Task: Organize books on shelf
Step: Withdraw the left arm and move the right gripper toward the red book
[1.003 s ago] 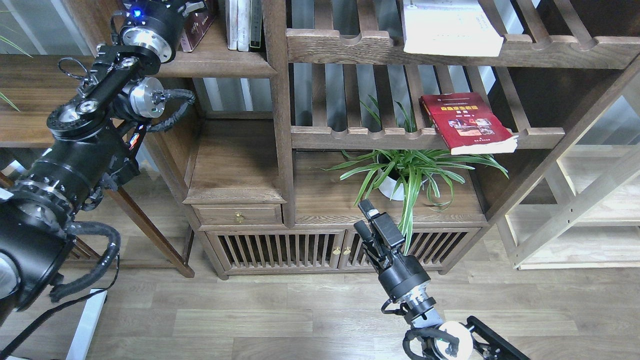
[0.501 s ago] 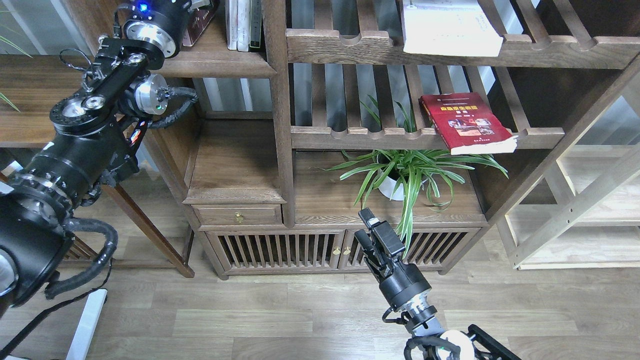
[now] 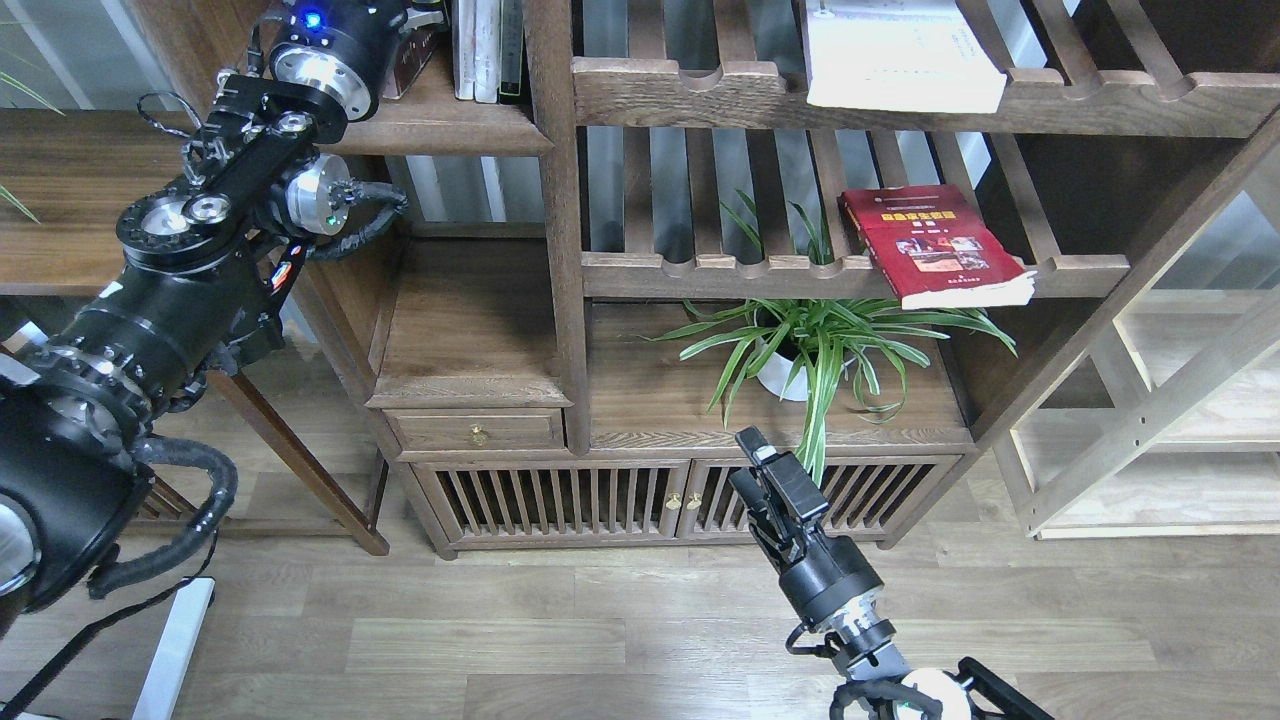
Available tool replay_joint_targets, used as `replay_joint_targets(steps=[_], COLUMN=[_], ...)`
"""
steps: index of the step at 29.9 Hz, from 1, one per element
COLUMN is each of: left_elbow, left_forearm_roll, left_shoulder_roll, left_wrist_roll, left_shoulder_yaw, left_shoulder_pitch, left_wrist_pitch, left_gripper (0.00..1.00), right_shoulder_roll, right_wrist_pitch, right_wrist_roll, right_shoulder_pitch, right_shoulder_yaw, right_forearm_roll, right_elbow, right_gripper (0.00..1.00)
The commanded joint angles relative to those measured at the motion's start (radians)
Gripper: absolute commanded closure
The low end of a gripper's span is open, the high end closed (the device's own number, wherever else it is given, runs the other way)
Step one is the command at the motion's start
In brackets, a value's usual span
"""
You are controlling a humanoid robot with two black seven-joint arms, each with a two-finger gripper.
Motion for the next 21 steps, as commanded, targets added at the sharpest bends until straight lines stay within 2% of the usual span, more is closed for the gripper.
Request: replay_joint_targets(steps=[1,11,21], left_elbow=[0.001,0.001,0.001], left_forearm_roll=[0.0,-0.008,-0.011], left_shoulder_roll=[0.004,0.007,0.007], left_wrist_roll=[-0.004,-0.026,-0.026], left_shoulder_yaw=[0.0,-0.003,-0.001], left_shoulder_pitch=[0.002,0.003,0.003], left_wrist_pitch=[0.001,0.041,0.041], left_gripper=[0.95,0.76,0.73], right_shoulder_roll=[0.0,0.001,0.0], right_wrist_pitch=[0.0,0.0,0.0], right_wrist_roll=[-0.001,-0.001,-0.001], right_shoulder_pitch=[-0.001,-0.001,-0.003], right_shoulder_yaw=[-0.006,-0.014,-0.017], right_forearm_roll=[-0.002,-0.002,-0.002], right_elbow=[0.0,0.0,0.0], right_gripper=[0.09,0.09,0.09])
